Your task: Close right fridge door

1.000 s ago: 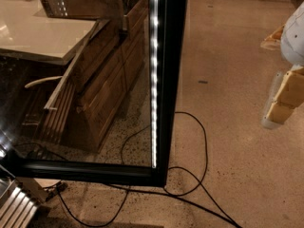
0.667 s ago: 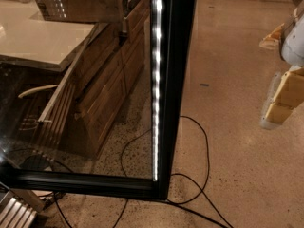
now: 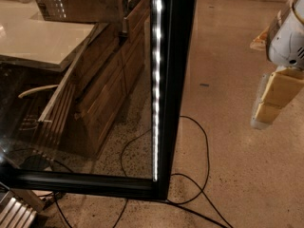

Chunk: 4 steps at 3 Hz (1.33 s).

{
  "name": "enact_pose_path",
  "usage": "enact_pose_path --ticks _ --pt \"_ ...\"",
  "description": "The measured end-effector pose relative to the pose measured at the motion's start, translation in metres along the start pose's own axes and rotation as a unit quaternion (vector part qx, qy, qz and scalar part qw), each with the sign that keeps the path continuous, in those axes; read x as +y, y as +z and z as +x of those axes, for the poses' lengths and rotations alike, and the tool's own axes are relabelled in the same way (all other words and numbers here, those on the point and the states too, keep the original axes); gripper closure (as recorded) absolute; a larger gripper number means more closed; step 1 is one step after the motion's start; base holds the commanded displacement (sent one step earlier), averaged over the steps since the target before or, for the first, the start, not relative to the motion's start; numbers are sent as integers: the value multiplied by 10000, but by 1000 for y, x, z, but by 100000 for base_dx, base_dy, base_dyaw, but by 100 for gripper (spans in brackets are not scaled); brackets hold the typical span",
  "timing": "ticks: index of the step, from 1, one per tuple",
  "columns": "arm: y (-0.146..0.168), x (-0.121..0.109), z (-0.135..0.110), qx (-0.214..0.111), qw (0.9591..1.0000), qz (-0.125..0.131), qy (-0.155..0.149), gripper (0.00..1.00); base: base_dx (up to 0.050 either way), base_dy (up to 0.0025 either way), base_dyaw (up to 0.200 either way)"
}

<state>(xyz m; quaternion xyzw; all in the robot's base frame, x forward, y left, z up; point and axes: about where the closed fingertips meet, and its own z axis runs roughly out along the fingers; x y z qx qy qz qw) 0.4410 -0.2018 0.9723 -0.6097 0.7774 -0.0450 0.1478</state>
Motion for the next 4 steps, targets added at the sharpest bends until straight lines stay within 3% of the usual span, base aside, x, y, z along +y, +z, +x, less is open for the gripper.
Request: enact_pose_path --ticks 1,2,3,4 --pt "25 -28 -11 308 9993 -189 63 0 0 0 0" --pt "48 -69 -22 56 9992 -392 73 0 0 0 0" --pt "58 -90 -40 -340 9977 -589 21 0 0 0 0" --pt "70 -115 -77 -1160 9900 -801 -86 0 0 0 0"
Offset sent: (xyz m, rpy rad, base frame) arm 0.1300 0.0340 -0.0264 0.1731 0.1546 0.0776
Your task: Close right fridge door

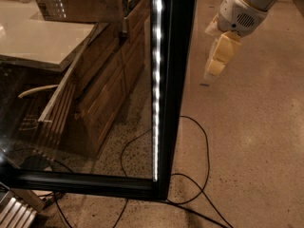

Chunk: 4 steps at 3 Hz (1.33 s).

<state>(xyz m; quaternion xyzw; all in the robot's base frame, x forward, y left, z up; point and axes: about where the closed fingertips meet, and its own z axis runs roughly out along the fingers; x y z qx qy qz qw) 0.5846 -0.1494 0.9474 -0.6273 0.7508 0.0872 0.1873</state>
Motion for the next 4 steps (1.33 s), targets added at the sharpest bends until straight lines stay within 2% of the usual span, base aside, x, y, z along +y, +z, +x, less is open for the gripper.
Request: enact_pose_path --ticks 1,2,3,4 --pt "1 -1 -1 -3 10000 14 0 0 0 0 0" --pt "22 10 -23 215 9994 -62 -260 0 0 0 0" --pt "50 28 -51 568 9965 -154 -600 0 0 0 0" --pt "50 28 -51 568 9965 -154 -600 0 0 0 0"
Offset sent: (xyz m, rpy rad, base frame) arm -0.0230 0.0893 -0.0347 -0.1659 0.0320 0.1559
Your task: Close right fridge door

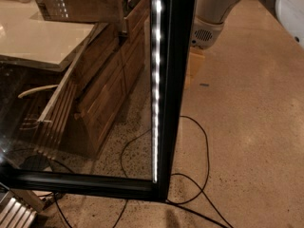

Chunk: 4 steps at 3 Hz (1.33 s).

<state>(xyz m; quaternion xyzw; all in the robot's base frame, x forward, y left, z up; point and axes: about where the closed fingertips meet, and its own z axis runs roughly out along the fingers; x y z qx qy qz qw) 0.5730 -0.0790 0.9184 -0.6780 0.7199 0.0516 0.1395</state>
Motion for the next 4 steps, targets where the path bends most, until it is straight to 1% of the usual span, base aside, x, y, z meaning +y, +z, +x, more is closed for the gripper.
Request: enact_pose_path --ticks 1,3,4 --pt "0 0 0 0 10000 0 0 19 0 0 0" --pt "0 0 0 0 10000 0 0 65 0 0 0" --pt "0 0 0 0 10000 0 0 100 0 -1 19807"
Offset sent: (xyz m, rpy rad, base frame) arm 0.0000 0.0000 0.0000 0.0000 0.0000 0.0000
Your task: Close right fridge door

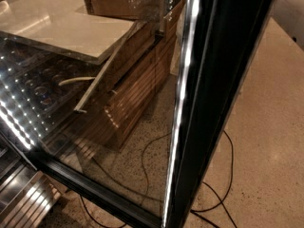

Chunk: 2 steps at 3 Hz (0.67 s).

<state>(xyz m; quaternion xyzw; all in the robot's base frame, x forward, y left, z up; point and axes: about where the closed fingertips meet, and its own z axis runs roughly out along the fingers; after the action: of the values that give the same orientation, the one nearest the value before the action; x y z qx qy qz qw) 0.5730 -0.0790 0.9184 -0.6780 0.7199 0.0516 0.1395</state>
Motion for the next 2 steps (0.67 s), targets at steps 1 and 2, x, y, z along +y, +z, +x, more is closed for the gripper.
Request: enact_pose_path --ticks 1,2 --pt "0 0 0 0 10000 0 0 100 -2101 -164 17970" --pt "0 0 0 0 10000 0 0 100 -4999 -5 34"
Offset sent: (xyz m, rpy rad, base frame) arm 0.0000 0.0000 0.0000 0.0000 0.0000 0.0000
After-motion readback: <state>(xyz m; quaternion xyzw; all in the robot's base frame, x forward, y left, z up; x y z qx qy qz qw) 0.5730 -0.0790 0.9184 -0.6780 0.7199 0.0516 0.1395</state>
